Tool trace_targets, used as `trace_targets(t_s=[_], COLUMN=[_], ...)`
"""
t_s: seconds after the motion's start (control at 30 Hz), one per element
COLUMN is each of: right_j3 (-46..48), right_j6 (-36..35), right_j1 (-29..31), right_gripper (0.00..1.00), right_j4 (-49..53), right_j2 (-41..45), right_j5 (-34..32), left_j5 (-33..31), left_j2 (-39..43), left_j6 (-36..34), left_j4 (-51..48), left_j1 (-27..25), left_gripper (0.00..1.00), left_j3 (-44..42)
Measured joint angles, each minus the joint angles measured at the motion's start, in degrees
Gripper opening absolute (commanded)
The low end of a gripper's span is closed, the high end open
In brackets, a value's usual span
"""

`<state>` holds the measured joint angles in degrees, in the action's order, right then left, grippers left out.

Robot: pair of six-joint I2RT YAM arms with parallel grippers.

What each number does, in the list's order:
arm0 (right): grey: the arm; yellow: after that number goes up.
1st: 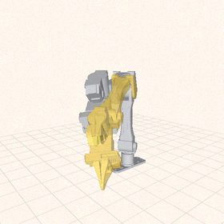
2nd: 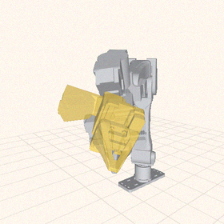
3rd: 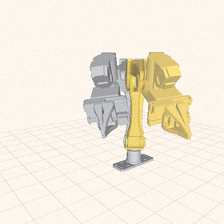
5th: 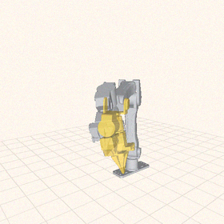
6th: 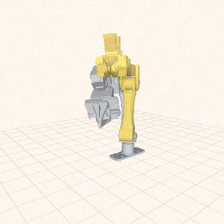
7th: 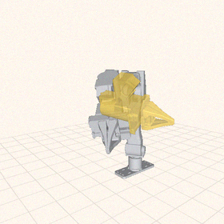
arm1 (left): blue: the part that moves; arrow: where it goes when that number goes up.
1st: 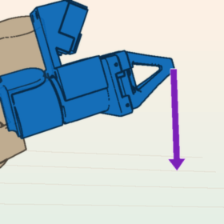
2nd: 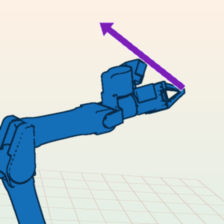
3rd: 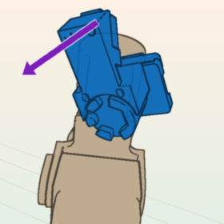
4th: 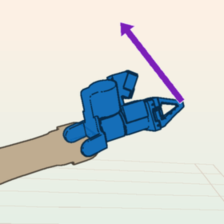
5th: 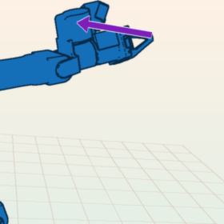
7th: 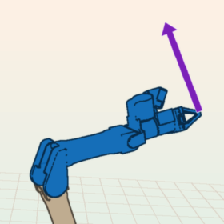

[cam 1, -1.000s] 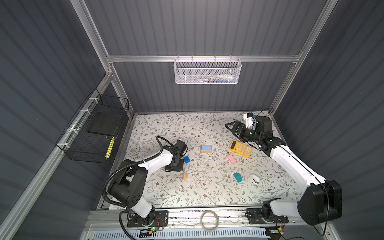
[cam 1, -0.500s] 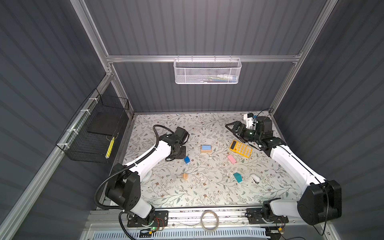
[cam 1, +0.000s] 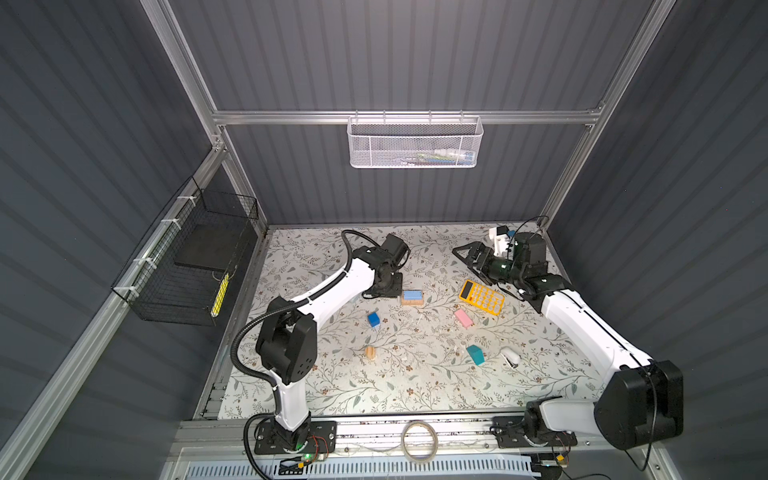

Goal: Build the wood block tower
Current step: 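Lift the teal cube and carry it above the light blue block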

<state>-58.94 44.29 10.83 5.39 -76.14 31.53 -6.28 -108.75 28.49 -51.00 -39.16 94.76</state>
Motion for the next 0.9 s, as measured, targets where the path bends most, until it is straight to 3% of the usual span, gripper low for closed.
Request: trace_targets(t_s=[0.5, 0.9], right_j3=[0.0, 0.0], right_j6=[-0.2, -0.2], right_j1=[-1.0, -1.9], right_gripper=[0.99, 0.99], right_j4=[0.2, -1.0], right_j2=[0.0, -0.9], right_j5=[0.2, 1.6], left_j5=[0.1, -1.9], left_j2=[-16.1, -20.3], left_j6=[3.8, 7.0], left_j4=[-2.5, -4.8], left_j1=[-6.1, -6.6], left_gripper=[0.07, 0.08], left_j3=[18.8, 22.7])
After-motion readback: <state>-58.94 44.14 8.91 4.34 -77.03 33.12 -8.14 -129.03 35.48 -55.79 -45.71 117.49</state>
